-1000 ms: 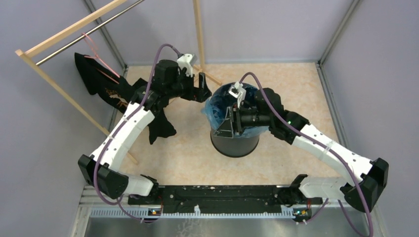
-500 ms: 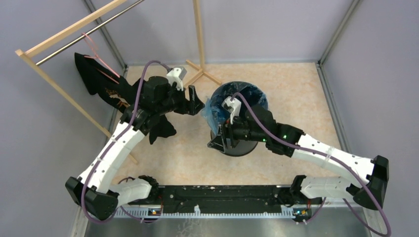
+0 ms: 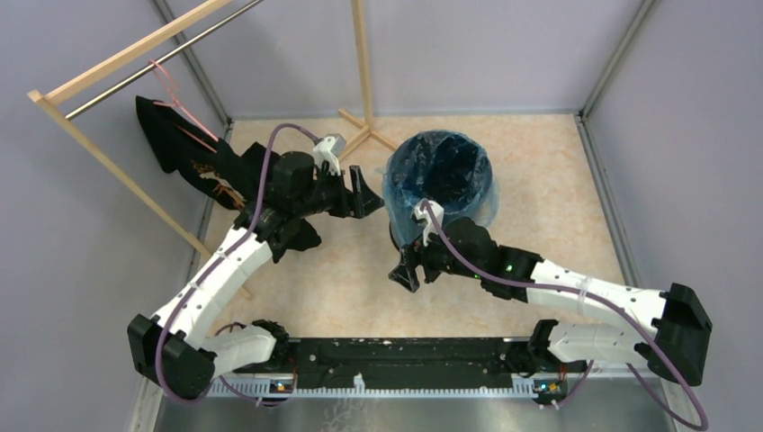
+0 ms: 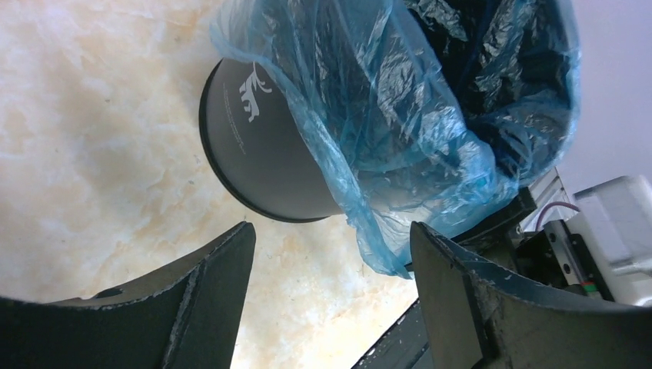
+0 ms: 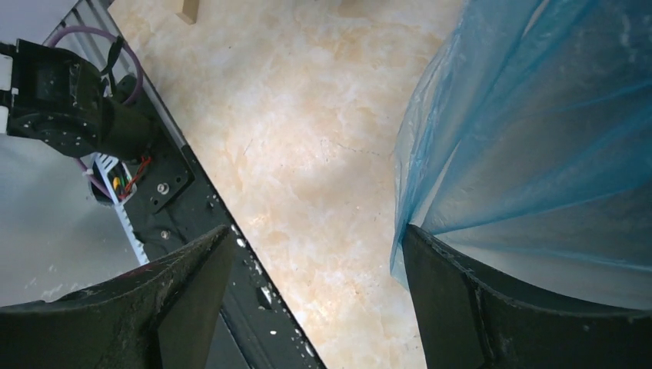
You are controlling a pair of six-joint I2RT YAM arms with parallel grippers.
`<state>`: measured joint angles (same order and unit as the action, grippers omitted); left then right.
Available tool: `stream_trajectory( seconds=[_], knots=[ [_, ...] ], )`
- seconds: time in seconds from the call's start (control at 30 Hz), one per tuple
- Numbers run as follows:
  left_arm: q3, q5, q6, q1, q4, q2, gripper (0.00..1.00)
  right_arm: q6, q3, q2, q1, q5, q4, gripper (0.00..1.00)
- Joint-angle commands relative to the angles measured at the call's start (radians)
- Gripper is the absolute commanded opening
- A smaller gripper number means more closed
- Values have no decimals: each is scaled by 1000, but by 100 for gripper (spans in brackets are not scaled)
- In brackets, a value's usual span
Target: Put the trash bags into the trash bin
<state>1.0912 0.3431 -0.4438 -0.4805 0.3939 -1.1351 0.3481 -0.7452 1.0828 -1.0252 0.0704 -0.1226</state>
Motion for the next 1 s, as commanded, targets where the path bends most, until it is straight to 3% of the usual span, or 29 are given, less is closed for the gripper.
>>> stream_trajectory(
  seconds=[0.0, 0.17, 0.43, 0.53, 0.73, 0.83, 0.97],
  knots=[
    [-47, 62, -51, 3, -138, -15, 80, 8, -38, -25, 2, -67, 29, 81],
    [-89, 118, -109, 3, -234, -54, 81, 24, -87, -75, 2, -121, -47, 83],
    [-166, 132, -195, 3, -411, -124, 66, 83, -134, -144, 2, -98, -72, 89],
    [-181, 119, -195, 2, -436, -185, 61, 78, -213, -142, 2, -113, -174, 89],
    [-207, 98, -155, 2, -366, -275, 53, 64, -448, -213, 37, -355, -445, 93],
    [-229, 99, -162, 2, -379, -277, 51, 50, -481, -231, 226, -268, -489, 93],
    [-207, 96, -156, 2, -354, -254, 51, 75, -433, -213, 676, 150, -429, 90]
  ],
)
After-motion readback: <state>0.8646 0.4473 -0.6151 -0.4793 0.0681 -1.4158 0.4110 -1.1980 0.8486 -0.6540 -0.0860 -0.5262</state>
